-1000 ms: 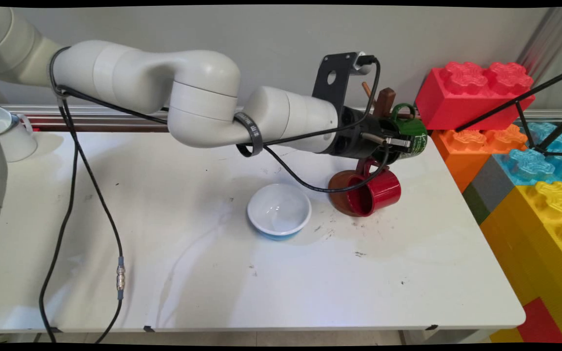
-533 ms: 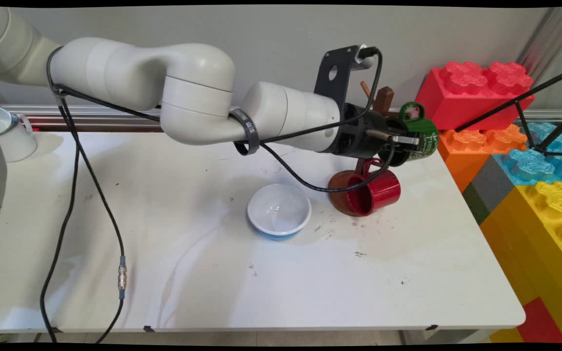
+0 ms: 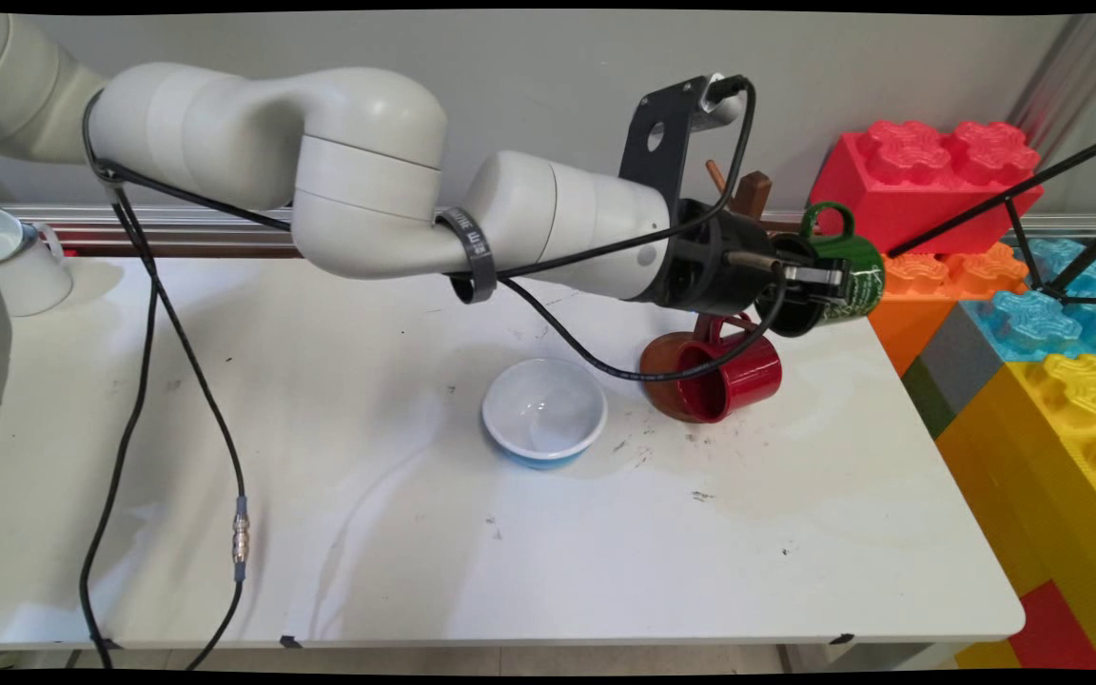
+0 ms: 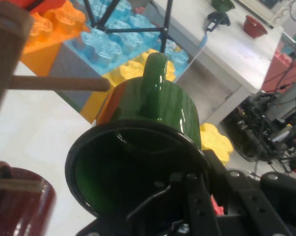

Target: Place the picked object on the table

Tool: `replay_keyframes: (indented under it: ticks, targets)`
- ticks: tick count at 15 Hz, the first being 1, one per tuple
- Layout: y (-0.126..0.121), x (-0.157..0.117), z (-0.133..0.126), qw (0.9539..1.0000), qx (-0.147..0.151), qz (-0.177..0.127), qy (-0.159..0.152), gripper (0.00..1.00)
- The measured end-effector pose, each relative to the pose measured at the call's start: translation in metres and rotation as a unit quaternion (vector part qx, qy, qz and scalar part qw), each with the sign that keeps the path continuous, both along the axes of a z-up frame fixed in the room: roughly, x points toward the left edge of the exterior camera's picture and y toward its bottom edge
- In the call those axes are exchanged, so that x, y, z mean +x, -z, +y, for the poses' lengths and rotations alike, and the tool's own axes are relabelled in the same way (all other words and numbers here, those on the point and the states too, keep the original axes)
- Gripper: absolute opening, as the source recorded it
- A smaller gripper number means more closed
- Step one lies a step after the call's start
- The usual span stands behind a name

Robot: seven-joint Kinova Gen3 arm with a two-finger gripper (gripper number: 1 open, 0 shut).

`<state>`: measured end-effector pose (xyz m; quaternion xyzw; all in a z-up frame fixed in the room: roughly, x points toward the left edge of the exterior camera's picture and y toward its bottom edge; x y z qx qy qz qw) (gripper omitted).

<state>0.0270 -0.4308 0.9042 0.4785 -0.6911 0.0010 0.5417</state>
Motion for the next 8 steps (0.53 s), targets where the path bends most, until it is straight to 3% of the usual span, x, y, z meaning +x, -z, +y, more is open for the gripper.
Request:
replay_keyframes:
  ticks: [4, 8]
  targets:
    - [-0.007, 0.002, 0.007, 0.9999, 0.008, -0.001, 0.013, 0.0]
    - [-0.018, 0.008, 0.011, 0.9991, 0.012, -0.023, 0.033, 0.0]
